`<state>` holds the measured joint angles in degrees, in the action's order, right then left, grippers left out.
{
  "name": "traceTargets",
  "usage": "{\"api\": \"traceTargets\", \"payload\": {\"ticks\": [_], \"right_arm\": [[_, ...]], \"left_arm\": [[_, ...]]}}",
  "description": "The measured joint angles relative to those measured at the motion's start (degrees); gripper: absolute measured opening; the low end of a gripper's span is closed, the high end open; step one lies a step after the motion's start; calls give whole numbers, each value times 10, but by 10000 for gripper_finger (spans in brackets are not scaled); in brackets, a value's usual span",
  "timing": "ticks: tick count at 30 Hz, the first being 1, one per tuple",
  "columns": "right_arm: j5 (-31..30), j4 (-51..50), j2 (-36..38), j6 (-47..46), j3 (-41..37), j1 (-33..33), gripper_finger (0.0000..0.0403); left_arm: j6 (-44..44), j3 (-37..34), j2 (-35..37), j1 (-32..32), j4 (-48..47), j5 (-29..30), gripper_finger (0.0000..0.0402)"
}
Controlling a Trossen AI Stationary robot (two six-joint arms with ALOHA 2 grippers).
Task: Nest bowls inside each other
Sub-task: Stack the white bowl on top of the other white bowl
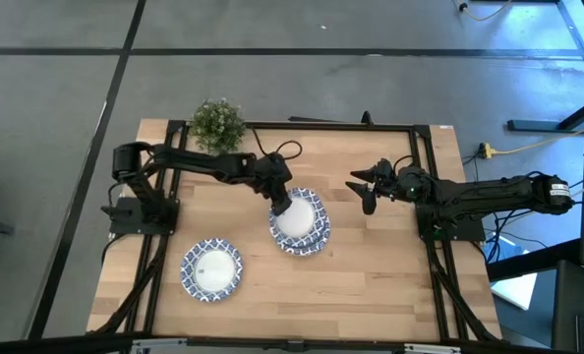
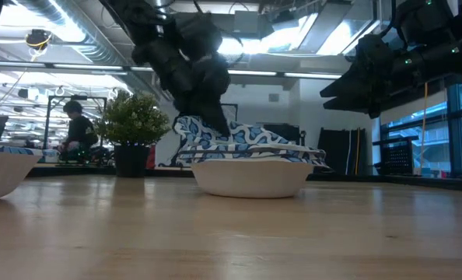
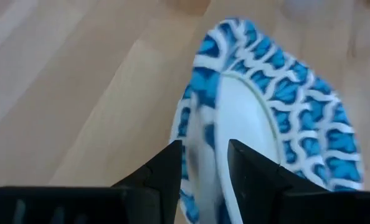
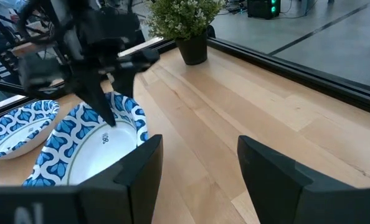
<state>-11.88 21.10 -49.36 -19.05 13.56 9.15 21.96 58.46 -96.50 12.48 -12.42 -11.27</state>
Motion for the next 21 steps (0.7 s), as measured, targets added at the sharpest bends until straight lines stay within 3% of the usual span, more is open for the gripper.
{"api": "traceTargets", "payload": {"ticks": [9, 21], "right_arm": [[0, -3, 0, 0, 0, 0, 209], [0, -5, 0, -1, 0, 0, 209]], "left_arm": [[1, -2, -47, -8, -6, -2, 124], [-36, -1, -28, -4, 46, 21, 124]]}}
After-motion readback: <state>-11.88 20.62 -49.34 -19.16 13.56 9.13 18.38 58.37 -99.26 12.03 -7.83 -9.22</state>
